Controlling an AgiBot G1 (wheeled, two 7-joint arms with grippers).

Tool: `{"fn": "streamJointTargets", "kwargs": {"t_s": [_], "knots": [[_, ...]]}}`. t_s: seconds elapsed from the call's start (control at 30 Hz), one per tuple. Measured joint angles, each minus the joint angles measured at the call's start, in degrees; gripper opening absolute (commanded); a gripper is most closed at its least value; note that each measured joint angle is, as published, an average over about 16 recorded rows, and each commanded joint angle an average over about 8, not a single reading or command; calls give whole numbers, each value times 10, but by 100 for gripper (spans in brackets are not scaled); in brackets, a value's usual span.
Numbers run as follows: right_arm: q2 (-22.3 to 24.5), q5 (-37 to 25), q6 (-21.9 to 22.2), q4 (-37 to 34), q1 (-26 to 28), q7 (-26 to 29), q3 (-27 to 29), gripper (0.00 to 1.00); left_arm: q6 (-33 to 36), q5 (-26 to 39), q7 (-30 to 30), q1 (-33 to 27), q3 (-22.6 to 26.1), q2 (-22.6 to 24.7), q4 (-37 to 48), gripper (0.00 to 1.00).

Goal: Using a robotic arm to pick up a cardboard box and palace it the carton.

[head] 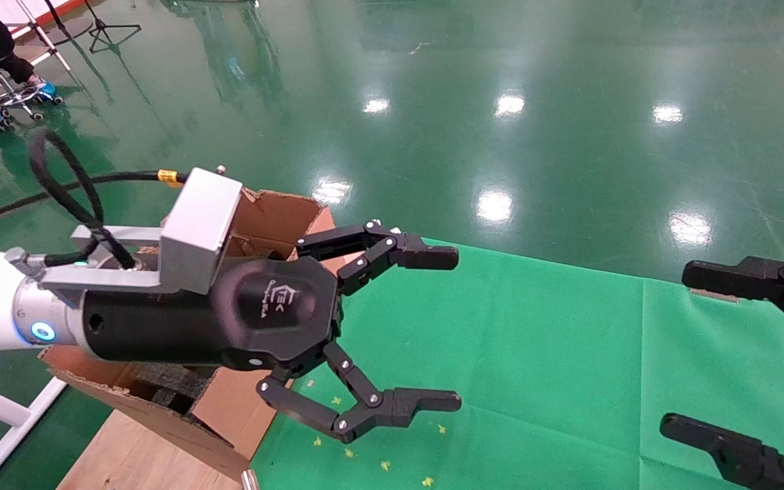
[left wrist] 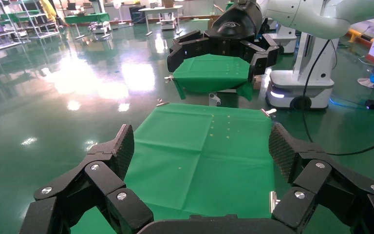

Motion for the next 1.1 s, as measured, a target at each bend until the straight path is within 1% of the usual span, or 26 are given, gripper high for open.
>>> {"fn": "streamJointTargets", "kwargs": {"t_s": [1.1], "knots": [[0,0,0,0,0,0,0,100,0,0,0,0,0,0,0,100]]}}
